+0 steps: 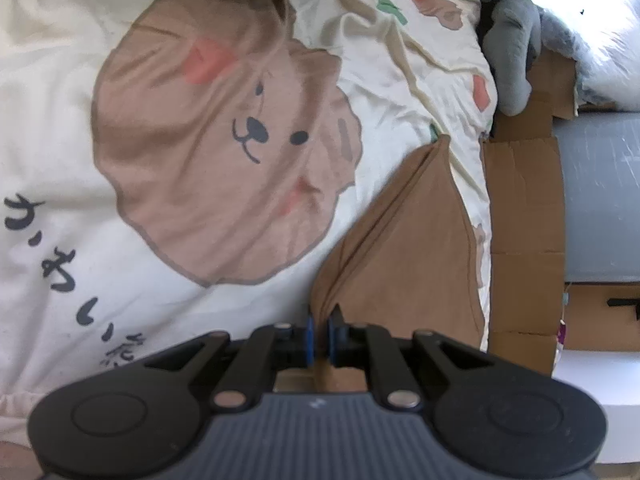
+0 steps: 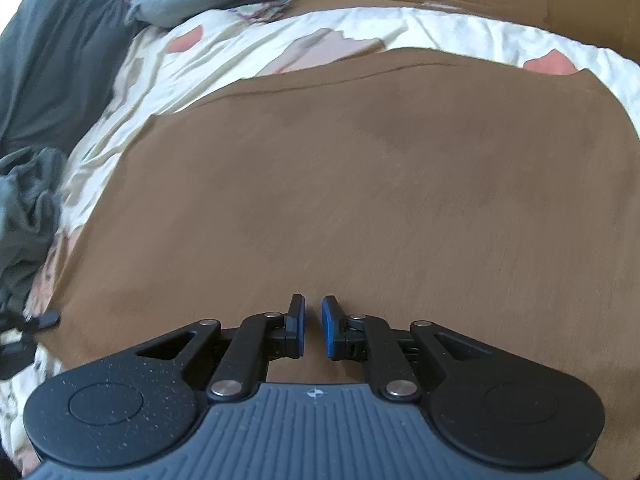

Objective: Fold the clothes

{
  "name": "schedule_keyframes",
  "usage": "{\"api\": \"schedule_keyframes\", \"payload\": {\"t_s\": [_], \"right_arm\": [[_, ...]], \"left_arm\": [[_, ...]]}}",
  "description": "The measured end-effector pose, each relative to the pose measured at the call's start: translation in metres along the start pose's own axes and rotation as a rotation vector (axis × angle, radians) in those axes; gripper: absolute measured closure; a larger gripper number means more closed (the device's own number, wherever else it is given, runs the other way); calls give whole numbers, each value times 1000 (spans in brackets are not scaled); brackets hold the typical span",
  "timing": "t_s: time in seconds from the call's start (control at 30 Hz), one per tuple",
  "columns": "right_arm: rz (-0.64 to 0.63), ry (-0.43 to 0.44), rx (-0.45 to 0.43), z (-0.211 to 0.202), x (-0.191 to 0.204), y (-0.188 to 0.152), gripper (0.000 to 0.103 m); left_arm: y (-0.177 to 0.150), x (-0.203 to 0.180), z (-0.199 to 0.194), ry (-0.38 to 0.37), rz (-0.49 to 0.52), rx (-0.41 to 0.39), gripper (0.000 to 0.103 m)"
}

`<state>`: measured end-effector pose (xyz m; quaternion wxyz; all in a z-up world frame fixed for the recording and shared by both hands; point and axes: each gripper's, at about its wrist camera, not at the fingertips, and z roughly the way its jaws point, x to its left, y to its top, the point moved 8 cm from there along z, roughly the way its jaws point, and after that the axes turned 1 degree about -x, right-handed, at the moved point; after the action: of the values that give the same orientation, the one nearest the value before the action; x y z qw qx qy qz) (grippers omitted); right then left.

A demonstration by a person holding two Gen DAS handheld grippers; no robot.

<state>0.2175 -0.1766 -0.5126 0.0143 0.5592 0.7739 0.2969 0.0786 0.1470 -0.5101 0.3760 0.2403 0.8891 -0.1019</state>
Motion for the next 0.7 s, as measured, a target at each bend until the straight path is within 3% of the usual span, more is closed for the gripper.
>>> {"api": "schedule_keyframes", "payload": {"t_s": [0.37, 0.7], "right_arm": [[78, -17, -44, 32, -12, 44, 90], [-29, -31, -56, 62, -1, 86, 90]], "left_arm": [[1, 5, 8, -8, -10, 21, 96], [6, 6, 12, -28, 0, 39, 96]]}}
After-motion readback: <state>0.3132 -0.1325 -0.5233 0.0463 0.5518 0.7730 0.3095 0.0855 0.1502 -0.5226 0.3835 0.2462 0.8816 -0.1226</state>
